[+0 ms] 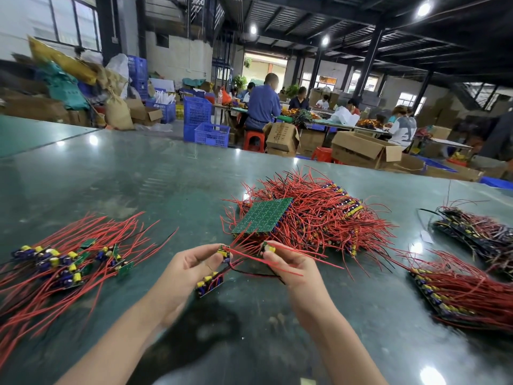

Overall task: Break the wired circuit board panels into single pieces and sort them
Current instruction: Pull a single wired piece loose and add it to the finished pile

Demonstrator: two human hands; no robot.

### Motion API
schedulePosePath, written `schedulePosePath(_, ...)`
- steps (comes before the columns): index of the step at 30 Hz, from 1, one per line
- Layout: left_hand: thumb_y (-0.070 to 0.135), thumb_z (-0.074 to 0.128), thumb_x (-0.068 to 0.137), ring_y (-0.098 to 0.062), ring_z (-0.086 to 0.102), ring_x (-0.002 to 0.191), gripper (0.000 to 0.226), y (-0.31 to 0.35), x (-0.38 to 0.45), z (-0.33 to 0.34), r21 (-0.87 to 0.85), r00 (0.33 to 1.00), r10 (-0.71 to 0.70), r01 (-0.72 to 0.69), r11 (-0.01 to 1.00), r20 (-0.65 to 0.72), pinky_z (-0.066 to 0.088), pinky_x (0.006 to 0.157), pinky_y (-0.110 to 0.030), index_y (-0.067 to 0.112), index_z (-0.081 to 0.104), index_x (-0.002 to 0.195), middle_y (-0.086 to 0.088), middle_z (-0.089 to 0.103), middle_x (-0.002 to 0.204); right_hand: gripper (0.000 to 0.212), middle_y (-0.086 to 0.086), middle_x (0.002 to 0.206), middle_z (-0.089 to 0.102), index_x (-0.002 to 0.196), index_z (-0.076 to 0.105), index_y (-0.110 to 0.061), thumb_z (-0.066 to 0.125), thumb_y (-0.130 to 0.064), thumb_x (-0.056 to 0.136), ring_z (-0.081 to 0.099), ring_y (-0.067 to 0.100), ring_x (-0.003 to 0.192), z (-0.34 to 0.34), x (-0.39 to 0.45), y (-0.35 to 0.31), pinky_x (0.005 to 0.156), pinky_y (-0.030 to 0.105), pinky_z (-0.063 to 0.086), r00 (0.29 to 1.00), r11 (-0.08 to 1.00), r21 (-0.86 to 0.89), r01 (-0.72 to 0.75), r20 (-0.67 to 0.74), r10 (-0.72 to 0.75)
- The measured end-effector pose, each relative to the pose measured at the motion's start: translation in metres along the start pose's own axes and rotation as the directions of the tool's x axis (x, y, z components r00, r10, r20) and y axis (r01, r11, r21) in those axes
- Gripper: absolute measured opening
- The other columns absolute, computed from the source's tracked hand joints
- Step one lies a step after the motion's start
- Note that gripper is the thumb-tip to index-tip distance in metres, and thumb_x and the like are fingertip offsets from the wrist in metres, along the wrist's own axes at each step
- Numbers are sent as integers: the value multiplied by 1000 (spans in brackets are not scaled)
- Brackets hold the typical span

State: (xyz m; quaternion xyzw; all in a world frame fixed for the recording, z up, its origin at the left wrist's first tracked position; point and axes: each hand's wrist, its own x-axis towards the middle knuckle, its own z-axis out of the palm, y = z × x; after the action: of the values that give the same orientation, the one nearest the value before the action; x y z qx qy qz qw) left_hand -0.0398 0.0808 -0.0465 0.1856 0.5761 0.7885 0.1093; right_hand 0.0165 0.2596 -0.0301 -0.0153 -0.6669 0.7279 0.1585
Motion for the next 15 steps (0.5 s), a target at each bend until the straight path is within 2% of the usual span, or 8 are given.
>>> schedulePosePath(4,26,76,71,-11,56,77,11,3,-3,-2,316,996,18,-46,948,92,43,69,-13,18,71,78,0,68,78,20,-4,87,69,106,67,-12,64,-10,86,60,6,82,-2,-1,-4,79,17,48,1000,1000,11,-4,-3,4)
schedulePosePath(5,27,66,70,-11,53,80,7,2,-4,-4,483,993,56,-98,870,101,41,73,-18,21,69,73,2,66,79,23,-6,83,66,109,65,-14,63,-8,87,59,3,78,-2,-1,-4,76,14,47,1000,1000,27,7,-18,-6)
schedulePosePath(7,29,54,66,-13,45,88,14,-2,-5,-7,806,975,154,-221,550,162,36,81,-29,25,67,71,14,64,84,23,-11,77,66,109,65,-16,60,-6,89,59,-1,74,-3,-1,-6,72,9,45,999,999,19,35,-40,-34)
schedulePosePath(8,32,50,66,-13,42,89,22,-3,-7,-7,877,959,202,-268,399,201,34,82,-31,25,69,76,19,63,89,20,-12,76,67,105,66,-16,59,-5,90,59,-4,73,-3,-1,-7,70,8,44,998,999,-1,49,-30,-49)
schedulePosePath(9,35,46,66,-12,42,90,32,-3,-9,-6,892,942,254,-300,339,220,33,83,-31,25,70,83,21,62,92,19,-13,75,68,103,67,-16,57,-4,91,58,-6,72,-2,-2,-8,68,7,43,998,998,-30,59,-6,-59)
schedulePosePath(11,38,45,70,-9,48,92,40,-2,-13,3,806,921,341,-342,484,187,36,85,-24,21,70,96,19,64,95,20,-15,73,69,104,68,-12,53,-2,93,59,-6,70,3,-5,-10,67,7,43,997,994,-93,63,56,-58)
schedulePosePath(13,29,57,77,-4,58,89,26,-2,-15,15,602,939,327,-324,730,109,43,82,-16,23,68,99,14,69,92,22,-14,79,72,104,68,-12,53,0,93,62,-3,74,10,-9,-10,69,10,47,993,989,-133,62,108,-48)
schedulePosePath(15,19,67,79,-9,67,84,18,-5,-15,24,453,953,295,-291,843,63,50,78,-18,25,67,96,9,72,91,26,-9,86,73,101,69,-20,55,-1,92,63,5,79,15,-11,-8,76,19,51,991,983,-172,67,129,-45)
